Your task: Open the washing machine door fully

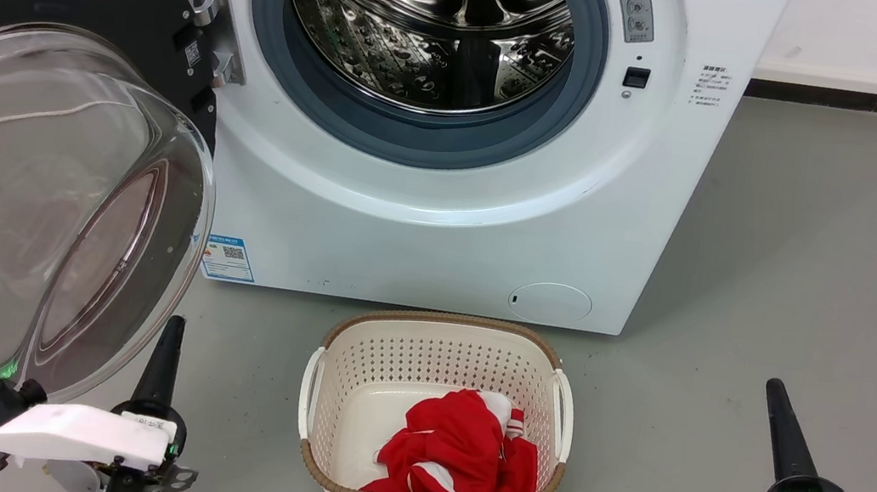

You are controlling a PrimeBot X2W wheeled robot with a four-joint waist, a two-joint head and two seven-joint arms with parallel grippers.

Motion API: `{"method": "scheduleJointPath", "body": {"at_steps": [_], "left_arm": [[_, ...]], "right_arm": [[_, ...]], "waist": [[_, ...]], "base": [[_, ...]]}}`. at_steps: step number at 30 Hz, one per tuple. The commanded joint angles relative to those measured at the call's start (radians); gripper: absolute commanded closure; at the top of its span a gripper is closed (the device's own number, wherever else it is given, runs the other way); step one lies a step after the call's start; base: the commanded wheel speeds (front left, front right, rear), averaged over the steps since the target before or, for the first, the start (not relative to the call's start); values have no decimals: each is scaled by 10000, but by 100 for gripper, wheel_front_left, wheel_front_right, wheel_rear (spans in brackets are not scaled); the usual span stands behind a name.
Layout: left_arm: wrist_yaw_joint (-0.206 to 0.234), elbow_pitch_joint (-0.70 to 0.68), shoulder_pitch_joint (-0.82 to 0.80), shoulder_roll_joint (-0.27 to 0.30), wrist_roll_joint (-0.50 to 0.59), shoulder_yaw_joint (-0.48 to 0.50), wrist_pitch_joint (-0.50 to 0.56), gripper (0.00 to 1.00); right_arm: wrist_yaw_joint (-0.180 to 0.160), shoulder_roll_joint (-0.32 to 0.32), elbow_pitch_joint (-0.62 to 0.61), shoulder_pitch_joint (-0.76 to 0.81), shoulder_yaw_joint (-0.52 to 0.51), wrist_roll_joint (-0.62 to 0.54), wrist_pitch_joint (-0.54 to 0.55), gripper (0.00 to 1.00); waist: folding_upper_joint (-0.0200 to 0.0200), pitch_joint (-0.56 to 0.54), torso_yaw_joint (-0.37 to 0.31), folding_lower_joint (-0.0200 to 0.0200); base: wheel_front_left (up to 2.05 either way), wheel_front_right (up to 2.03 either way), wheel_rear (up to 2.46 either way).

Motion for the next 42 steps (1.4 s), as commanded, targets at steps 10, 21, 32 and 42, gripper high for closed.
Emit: {"method": "scheduleJointPath", "body": {"at_steps": [10, 21, 32, 42], "left_arm": [[-63, 74, -272, 25, -1167, 67, 295, 100], [-74, 182, -339, 25, -2148, 116, 539, 100], [-72, 273, -381, 25, -2946, 158, 745, 100], [-85, 364, -399, 25, -3703, 197, 939, 100]], "right_arm": [[-1, -53, 100, -305, -109, 1200, 251, 100], [-2, -35, 234, -352, -204, 2175, 438, 100], [-2, -14, 343, -424, -278, 2997, 598, 100], [-3, 9, 452, -475, -352, 3745, 759, 100]], "waist": [[0, -36, 3, 0], [0, -72, 5, 0], [0, -105, 7, 0], [0, -137, 9, 0]], "base": [[0, 0, 0], [0, 0, 0], [0, 0, 0], [0, 0, 0]]}}
